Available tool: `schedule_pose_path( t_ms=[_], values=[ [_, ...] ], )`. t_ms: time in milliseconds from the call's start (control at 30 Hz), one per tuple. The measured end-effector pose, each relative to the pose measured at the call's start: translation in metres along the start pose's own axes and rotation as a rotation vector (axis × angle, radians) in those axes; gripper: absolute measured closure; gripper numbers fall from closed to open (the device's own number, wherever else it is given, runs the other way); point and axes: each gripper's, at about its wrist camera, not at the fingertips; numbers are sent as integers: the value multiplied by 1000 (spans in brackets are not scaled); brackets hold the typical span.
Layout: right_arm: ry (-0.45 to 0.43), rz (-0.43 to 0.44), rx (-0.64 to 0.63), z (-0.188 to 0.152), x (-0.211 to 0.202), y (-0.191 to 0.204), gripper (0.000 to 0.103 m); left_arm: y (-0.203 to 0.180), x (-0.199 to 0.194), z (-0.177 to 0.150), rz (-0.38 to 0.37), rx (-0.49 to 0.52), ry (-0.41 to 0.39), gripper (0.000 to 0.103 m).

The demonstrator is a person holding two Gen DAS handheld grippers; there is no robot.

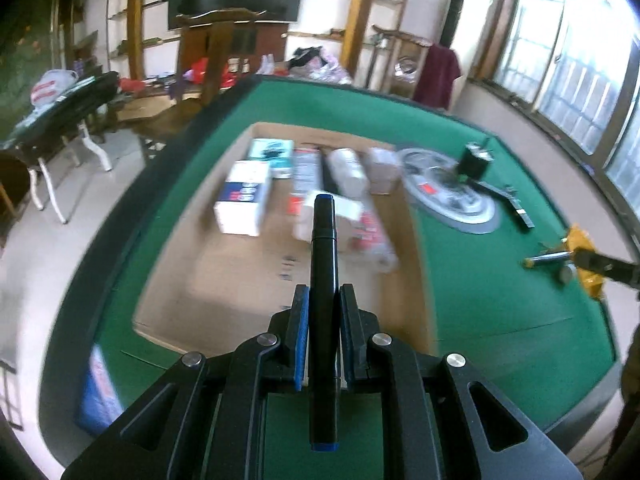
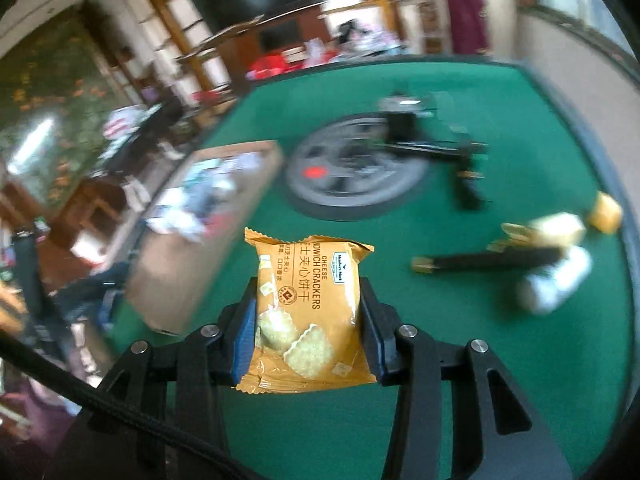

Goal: Organize objects
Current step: 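Carry marker and cracker pack into the tray and release both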

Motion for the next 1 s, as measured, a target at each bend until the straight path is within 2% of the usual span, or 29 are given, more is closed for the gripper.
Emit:
schedule_pose_path(
  t_ms=[100, 267, 500, 633, 767, 1000],
  values=[
    [37, 71, -23, 10, 24, 34, 60, 13, 11, 4, 26, 13, 28, 91],
    [105, 117, -92, 17, 68, 93, 60, 44, 38, 10, 43, -8, 95, 91],
    [207, 139, -178, 19, 125, 156, 60, 66, 62, 27, 56, -16, 133, 91],
    [246, 127, -197, 21, 152, 173, 60, 76, 76, 31, 44, -57, 151, 88],
    [273, 107, -195, 23, 173, 179, 60, 85, 73, 32, -9, -126, 110, 87],
    [277, 61, -200, 32, 193, 182, 60, 90, 42, 29, -48, -157, 23, 80]
  ],
)
Point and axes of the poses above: each gripper's, at about its wrist camera, not at the fingertips, and x roughly the way its jaws point, y to its left, z to its top, and after that the axes turned 3 degrees about -z, right-handed
